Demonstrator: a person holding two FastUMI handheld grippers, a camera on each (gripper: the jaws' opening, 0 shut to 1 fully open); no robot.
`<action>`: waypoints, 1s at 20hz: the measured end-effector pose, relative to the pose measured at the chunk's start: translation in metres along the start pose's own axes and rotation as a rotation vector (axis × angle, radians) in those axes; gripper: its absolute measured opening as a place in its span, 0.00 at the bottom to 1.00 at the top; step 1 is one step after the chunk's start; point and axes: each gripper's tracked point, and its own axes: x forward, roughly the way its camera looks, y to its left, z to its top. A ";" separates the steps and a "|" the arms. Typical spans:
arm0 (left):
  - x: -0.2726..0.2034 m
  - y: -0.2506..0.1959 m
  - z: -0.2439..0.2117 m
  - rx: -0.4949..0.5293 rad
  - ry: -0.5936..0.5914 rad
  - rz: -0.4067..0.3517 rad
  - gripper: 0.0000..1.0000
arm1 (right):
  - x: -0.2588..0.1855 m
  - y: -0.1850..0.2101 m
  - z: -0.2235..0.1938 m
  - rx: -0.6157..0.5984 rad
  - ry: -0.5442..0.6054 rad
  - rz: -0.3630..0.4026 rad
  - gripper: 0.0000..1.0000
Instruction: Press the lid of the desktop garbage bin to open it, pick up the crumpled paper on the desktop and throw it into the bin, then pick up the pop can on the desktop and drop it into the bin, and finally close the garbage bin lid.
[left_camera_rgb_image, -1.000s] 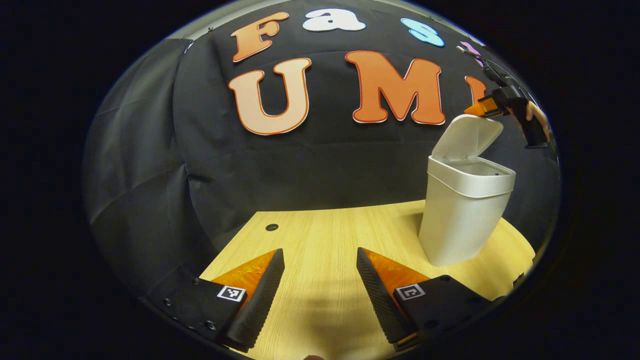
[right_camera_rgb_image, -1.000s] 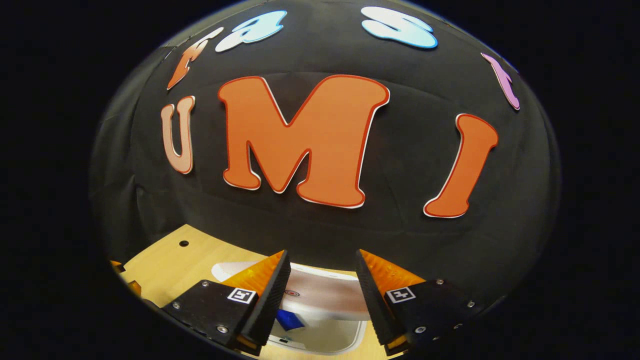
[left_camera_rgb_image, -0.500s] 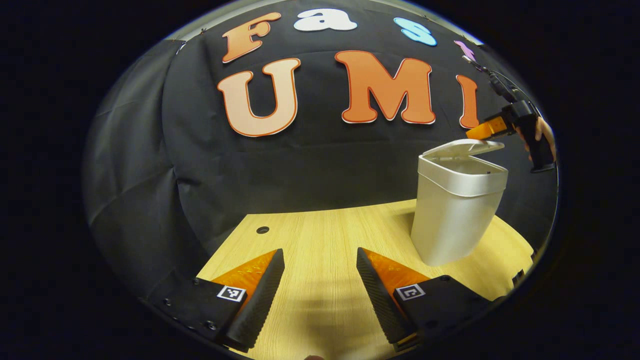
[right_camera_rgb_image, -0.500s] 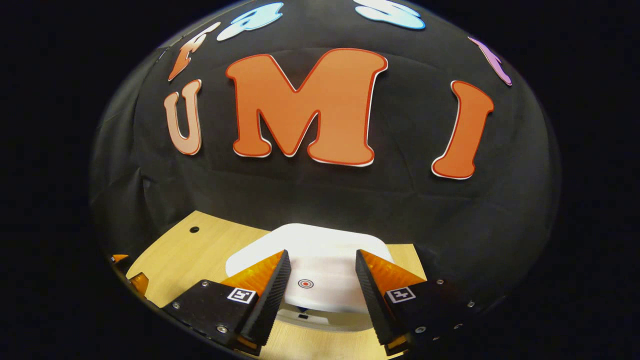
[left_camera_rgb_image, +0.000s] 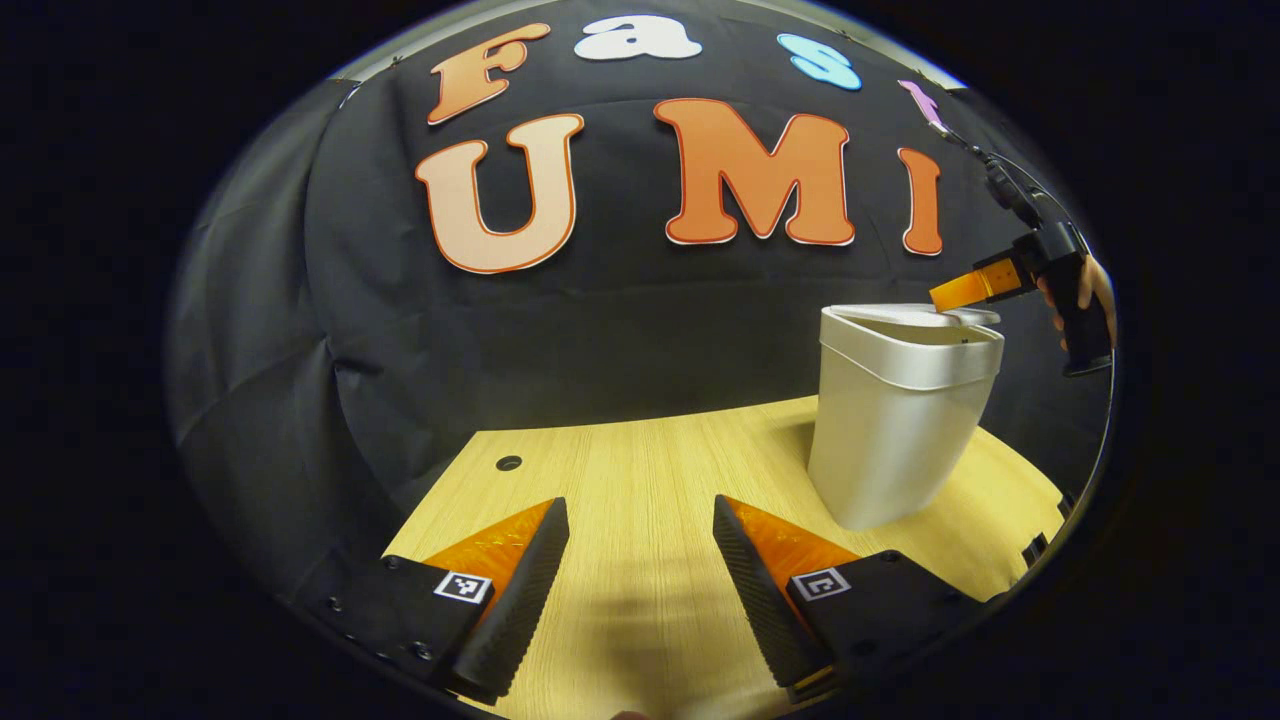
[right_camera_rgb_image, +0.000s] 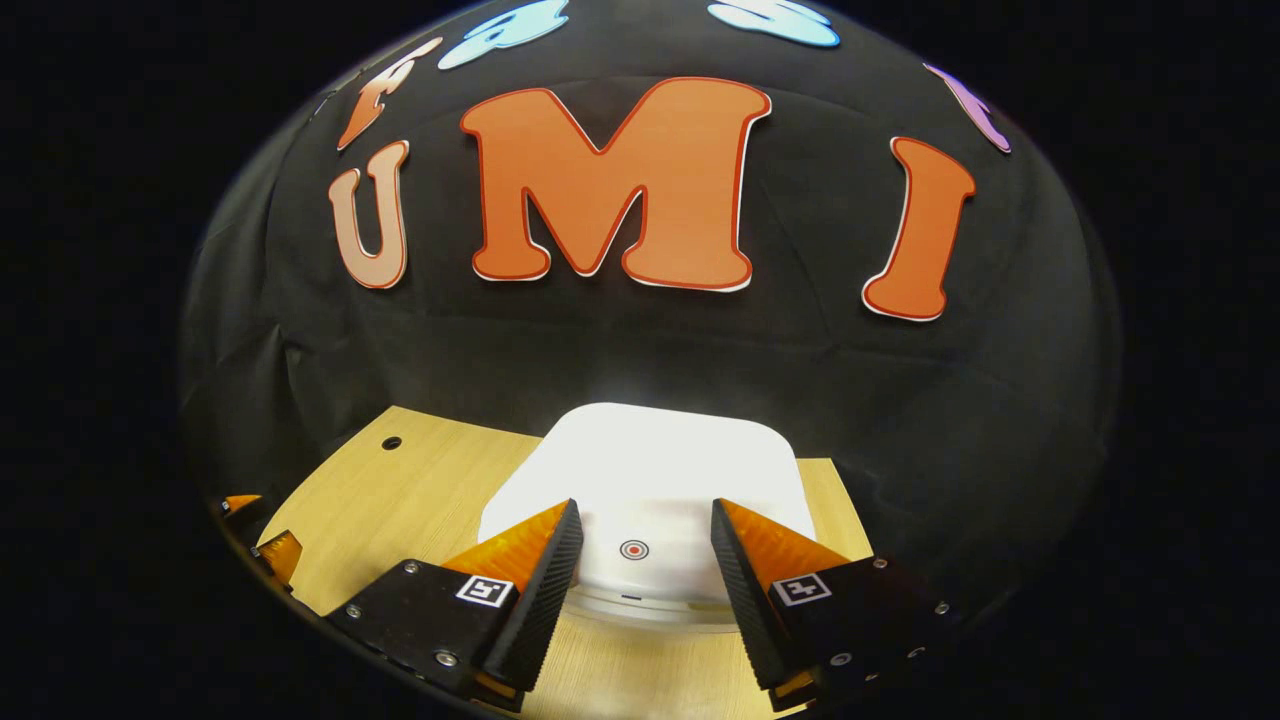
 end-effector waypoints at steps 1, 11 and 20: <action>0.000 -0.001 0.001 0.004 -0.002 -0.004 0.93 | -0.002 0.001 -0.002 0.012 0.003 0.001 0.79; -0.003 0.008 -0.003 0.013 -0.005 -0.032 0.94 | -0.005 0.008 -0.018 0.031 0.001 -0.032 0.58; -0.005 0.018 0.001 0.021 -0.030 -0.076 0.93 | -0.006 0.013 -0.022 0.050 -0.006 -0.101 0.43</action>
